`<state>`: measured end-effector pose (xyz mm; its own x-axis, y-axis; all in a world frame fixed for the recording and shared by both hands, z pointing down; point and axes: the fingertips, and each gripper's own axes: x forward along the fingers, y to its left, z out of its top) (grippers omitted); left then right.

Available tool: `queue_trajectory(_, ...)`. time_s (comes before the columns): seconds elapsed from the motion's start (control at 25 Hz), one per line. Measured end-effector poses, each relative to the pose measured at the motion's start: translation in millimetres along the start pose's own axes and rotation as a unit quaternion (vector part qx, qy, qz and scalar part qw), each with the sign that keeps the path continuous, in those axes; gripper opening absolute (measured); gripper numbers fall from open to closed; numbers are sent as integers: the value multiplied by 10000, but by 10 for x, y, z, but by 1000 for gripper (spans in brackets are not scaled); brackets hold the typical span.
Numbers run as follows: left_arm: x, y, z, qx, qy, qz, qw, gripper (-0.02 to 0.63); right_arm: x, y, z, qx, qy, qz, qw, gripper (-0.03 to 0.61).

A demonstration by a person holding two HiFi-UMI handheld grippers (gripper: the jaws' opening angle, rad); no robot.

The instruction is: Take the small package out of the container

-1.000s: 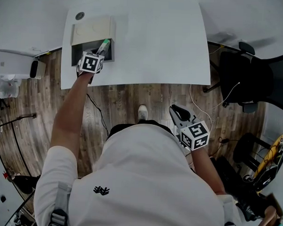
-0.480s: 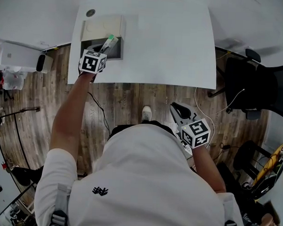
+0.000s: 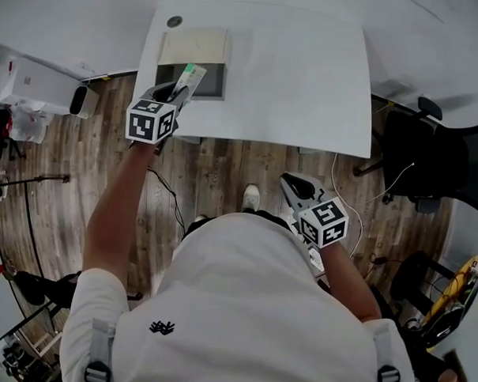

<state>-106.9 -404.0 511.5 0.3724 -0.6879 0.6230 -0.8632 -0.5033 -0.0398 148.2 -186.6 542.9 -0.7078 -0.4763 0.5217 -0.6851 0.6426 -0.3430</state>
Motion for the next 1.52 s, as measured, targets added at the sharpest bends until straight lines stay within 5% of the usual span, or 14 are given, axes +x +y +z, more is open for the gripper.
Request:
queue_trajectory(0.76, -1777, -446, -606, -413, -668, -715, 9943, 97, 485, 1248, 91, -563, -72, 212, 9982, 14)
queue_trajectory(1.52, -3189, -616, -1476, -439, -885, -963, 9904, 97, 503, 2312, -28, -800, -392, -180, 9959, 8)
